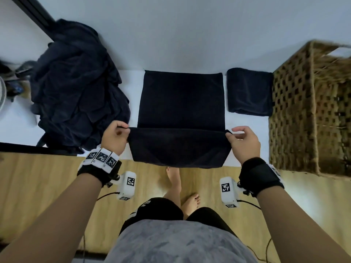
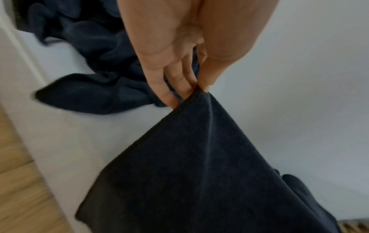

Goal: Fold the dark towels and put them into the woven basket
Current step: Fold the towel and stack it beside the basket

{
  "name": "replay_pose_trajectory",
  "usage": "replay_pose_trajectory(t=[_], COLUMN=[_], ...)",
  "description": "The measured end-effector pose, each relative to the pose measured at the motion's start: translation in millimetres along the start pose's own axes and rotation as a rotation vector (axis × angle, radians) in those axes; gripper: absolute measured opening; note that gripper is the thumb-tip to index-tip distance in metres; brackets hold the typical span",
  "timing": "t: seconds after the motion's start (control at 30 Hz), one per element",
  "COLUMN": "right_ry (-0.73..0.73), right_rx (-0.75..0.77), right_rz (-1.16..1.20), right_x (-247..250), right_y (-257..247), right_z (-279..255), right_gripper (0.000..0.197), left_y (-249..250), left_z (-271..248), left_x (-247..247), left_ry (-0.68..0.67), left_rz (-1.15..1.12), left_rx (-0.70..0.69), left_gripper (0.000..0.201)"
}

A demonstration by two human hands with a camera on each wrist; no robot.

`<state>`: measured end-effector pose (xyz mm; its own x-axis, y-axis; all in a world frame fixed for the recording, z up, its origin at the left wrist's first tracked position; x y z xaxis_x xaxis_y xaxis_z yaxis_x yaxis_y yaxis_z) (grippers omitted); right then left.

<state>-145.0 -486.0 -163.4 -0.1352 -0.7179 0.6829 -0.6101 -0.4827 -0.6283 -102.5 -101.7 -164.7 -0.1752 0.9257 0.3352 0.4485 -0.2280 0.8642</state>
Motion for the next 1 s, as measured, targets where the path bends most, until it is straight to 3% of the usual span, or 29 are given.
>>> replay_pose_trajectory(t=[0.17, 0.27, 0.43, 0.53, 0.63, 0.77, 0.87, 1.0], right_ry=[0.072, 0.075, 0.056, 0.012, -0.008, 0.012, -0.084, -0.198], right_rx=[0.02, 0.001, -0.044, -0.065, -0.054, -0.009, -0.05, -0.159], right_rz=[0.081, 0.079, -0.015, -0.109, -0.186, -0.193, -0.25, -0.285], right_x=[7.9, 2.1, -16.3, -27.8, -30.9, -28.3, -33.6, -38.6], right_y=[-42.5, -63.0, -78.6, -76.7, -73.1, -57.6, -26.6, 20.8], right_z=[50.5, 85.0, 130.5, 140.0, 133.3, 102.7, 70.8, 32.2], right_gripper=[0.007, 0.014, 0.01, 0.018, 0.023, 0.021, 0.016, 0.024], left_y=[40.2, 55.3, 53.2, 42.7, 31.0, 19.5, 0.9, -32.0], left_z=[50.5, 85.9, 133.6, 145.7, 143.6, 118.7, 88.4, 50.7], left_x=[-11.3, -23.3, -45.2, -54.3, -55.3, -49.9, -41.2, -23.2], left_ry=[0.035, 0.053, 0.06, -0.003, -0.051, -0.091, -0.123, -0.13], left_rz=[-0.103, -0.084, 0.016, 0.019, 0.089, 0.299, 0.388, 0.49], left_rx=[-0.034, -0.049, -0.028, 0.003, 0.054, -0.008, 0.028, 0.147], left_gripper=[0.02, 0.016, 0.012, 0.011, 0.02, 0.03, 0.029, 0.025])
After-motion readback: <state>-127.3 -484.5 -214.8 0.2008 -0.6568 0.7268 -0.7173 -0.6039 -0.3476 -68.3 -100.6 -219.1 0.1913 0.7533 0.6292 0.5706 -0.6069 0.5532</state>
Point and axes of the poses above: each hand's wrist, its own z-axis towards the middle knuckle, its own x-axis out of the back of the hand, y = z × x, the point moved 2 cm from there along z, towards the middle knuckle, and after that the axes turned 9 degrees about -z, right-handed, at the moved point
